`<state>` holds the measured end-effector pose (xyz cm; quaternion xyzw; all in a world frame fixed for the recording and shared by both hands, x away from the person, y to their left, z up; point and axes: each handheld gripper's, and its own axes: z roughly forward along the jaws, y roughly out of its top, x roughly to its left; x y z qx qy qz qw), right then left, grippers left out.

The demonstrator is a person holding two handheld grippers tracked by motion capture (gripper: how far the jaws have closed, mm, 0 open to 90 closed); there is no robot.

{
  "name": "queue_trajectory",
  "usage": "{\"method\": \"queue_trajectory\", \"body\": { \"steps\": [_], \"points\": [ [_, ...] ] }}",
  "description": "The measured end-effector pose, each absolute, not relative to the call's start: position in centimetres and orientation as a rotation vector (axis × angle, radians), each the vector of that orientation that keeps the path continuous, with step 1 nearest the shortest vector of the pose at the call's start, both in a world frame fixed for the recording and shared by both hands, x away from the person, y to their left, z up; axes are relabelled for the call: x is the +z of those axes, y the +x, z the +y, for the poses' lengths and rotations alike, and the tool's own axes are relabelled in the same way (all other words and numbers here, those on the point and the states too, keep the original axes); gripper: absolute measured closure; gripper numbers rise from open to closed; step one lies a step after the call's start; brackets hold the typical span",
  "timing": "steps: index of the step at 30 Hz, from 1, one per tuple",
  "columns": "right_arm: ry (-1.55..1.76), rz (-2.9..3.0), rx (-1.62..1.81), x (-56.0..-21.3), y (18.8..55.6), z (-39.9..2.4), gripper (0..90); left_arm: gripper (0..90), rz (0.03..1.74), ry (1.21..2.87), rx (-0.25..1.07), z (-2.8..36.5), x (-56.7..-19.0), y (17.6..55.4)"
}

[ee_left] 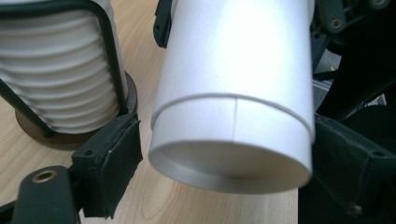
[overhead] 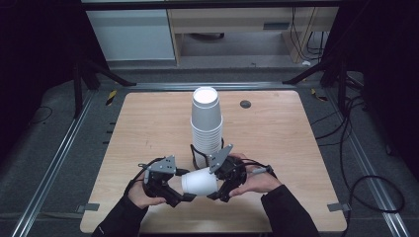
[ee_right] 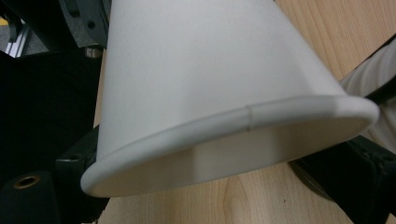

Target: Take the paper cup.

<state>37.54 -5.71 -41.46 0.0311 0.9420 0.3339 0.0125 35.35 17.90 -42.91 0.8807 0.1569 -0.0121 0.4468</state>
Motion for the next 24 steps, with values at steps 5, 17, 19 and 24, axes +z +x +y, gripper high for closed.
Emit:
{"method": "queue_trajectory", "body": {
  "steps": [5,17,19,24],
  "points": [
    [0.076,2.945,1.014,-41.50,37.42,-4.94,9.4,14.0,0.386,2.197,-0.040,17.64,-43.10,35.33],
    [0.066,2.945,1.014,-41.44,37.36,-4.63,8.8,22.0,0.370,2.203,-0.070,17.72,-43.10,35.29],
    [0.061,2.940,1.011,-41.50,37.39,-4.62,8.2,22.1,0.367,2.203,-0.066,17.75,-43.12,35.31],
    [0.068,2.925,1.057,-41.37,37.45,-4.67,5.3,22.7,0.367,2.195,-0.060,17.79,-43.09,35.29]
  ]
}}
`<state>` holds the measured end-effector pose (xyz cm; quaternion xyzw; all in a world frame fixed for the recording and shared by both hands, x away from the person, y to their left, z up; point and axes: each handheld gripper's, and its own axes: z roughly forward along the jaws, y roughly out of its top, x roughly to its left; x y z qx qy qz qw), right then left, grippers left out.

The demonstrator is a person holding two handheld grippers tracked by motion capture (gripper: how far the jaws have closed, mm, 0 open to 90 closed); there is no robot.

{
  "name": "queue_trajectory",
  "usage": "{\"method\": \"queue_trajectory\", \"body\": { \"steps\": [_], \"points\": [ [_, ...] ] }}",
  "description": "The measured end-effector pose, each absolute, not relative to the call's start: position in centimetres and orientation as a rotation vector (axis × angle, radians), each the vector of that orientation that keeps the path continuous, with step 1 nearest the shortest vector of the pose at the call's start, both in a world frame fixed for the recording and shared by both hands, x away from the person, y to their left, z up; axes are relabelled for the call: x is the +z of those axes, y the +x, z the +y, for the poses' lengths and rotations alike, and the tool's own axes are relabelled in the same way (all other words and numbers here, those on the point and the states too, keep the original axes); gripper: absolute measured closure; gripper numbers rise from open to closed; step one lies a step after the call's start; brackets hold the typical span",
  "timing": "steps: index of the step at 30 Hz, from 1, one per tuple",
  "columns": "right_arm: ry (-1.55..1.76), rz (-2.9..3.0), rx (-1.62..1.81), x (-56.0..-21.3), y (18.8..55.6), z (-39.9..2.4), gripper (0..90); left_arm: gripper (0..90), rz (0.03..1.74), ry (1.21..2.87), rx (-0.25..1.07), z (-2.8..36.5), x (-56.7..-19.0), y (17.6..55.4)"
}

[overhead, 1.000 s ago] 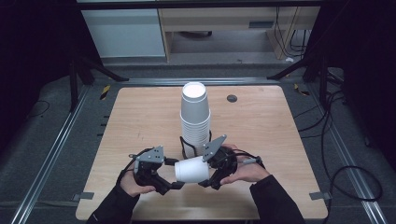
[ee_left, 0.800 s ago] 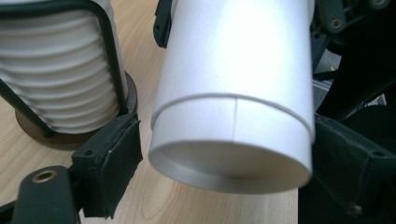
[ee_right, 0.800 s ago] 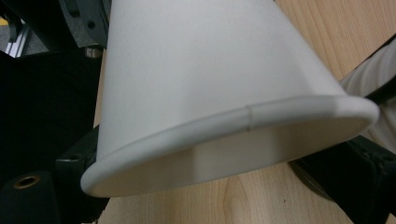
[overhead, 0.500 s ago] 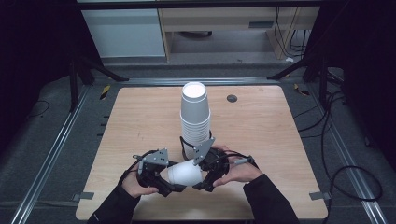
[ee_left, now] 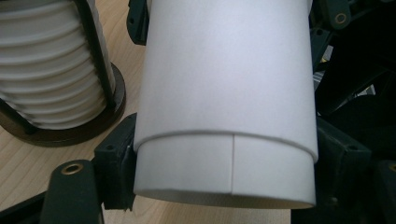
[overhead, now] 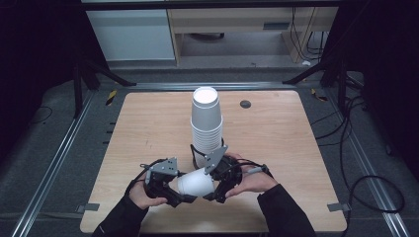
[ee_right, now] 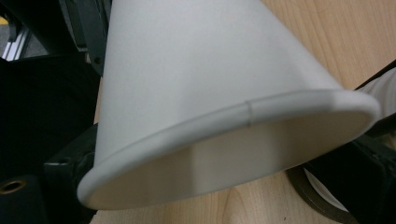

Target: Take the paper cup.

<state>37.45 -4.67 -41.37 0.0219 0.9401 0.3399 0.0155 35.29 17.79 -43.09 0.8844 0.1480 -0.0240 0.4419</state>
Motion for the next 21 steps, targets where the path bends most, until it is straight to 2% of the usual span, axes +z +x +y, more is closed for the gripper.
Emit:
{"method": "queue_trajectory", "body": {
  "steps": [12,21],
  "points": [
    [0.212,2.832,1.282,-39.6,37.9,-7.2,3.9,22.9,0.392,2.166,-0.031,19.0,-43.0,35.7],
    [0.315,2.764,1.394,-39.9,37.3,-9.9,4.4,22.9,0.406,2.098,0.013,20.3,-42.4,36.0]
  ]
}}
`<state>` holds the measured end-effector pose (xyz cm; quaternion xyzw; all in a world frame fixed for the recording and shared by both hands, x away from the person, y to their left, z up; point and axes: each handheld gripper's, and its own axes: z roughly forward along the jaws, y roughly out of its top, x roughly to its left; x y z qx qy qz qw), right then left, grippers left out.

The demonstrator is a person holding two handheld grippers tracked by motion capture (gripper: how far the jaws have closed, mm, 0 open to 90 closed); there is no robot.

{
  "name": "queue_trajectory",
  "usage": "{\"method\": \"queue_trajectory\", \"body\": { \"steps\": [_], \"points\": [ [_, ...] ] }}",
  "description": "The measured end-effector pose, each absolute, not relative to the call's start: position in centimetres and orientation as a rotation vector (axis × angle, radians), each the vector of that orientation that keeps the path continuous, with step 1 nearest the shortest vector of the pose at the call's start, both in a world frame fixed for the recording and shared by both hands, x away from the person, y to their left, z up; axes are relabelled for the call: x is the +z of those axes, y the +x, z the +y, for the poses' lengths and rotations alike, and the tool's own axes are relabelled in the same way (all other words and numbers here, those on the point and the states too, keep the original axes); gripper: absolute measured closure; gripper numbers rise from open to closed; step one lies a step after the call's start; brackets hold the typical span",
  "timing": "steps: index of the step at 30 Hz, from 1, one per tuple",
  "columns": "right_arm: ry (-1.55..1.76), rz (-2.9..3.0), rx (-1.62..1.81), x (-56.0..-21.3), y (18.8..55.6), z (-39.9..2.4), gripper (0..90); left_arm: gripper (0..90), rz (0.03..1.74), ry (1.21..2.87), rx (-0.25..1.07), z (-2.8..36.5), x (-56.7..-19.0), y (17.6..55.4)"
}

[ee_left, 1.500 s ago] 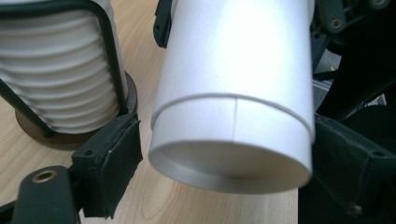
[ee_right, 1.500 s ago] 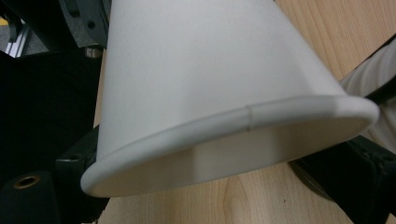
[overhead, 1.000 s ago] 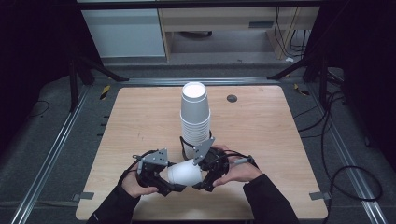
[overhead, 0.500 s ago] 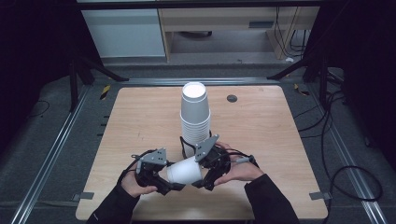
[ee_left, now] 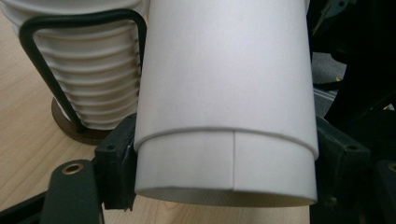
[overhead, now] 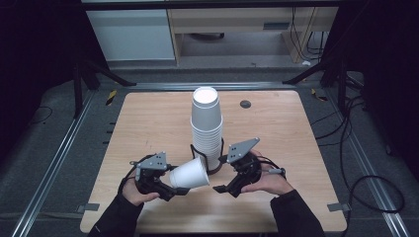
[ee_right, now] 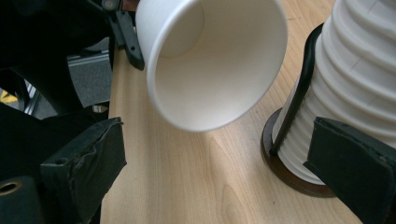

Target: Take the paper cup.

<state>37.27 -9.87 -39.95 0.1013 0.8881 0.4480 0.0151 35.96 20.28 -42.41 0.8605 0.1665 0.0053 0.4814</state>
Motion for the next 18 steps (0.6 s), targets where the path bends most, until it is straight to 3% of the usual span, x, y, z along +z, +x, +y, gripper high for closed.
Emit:
{"method": "queue_trajectory", "body": {
  "steps": [18],
  "points": [
    [0.346,2.731,1.563,-40.9,36.5,-9.7,4.7,22.9,0.314,2.060,-0.014,17.9,-42.3,34.8]
  ]
}}
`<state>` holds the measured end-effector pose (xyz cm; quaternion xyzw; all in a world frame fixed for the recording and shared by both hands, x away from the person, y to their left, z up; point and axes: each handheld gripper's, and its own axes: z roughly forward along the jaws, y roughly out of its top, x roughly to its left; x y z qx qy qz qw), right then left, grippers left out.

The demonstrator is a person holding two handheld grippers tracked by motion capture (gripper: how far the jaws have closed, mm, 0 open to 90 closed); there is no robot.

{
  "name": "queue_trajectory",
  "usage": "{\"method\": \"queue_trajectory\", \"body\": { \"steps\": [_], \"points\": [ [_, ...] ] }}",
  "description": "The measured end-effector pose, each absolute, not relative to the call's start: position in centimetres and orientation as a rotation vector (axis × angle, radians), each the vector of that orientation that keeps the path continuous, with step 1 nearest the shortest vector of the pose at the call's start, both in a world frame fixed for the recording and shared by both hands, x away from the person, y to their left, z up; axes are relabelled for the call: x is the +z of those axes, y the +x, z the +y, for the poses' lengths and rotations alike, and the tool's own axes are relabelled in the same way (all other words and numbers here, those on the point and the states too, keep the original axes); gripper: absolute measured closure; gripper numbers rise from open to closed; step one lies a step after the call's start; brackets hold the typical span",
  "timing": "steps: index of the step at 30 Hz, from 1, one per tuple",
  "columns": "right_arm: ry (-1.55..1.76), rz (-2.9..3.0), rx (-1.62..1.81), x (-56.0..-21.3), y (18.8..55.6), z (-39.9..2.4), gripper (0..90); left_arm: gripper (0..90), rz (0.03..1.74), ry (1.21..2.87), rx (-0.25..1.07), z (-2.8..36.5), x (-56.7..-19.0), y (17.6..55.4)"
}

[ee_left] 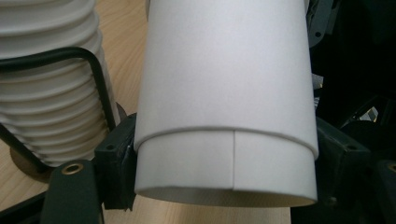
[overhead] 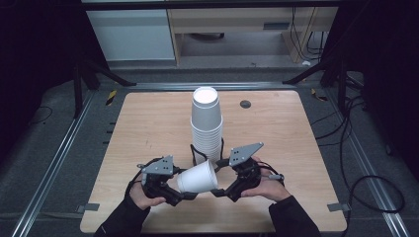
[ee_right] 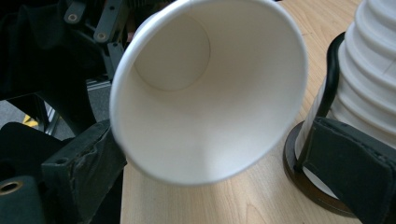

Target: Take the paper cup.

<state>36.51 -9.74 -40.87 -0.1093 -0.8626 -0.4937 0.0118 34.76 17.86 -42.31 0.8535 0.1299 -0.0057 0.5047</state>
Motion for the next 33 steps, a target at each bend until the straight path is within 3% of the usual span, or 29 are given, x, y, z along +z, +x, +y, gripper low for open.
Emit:
{"method": "queue_trajectory", "body": {
  "steps": [33],
  "points": [
    [-0.301,-2.580,-1.533,-41.8,36.8,-9.1,8.1,21.0,0.299,2.075,-0.020,16.5,-42.5,34.3]
  ]
}}
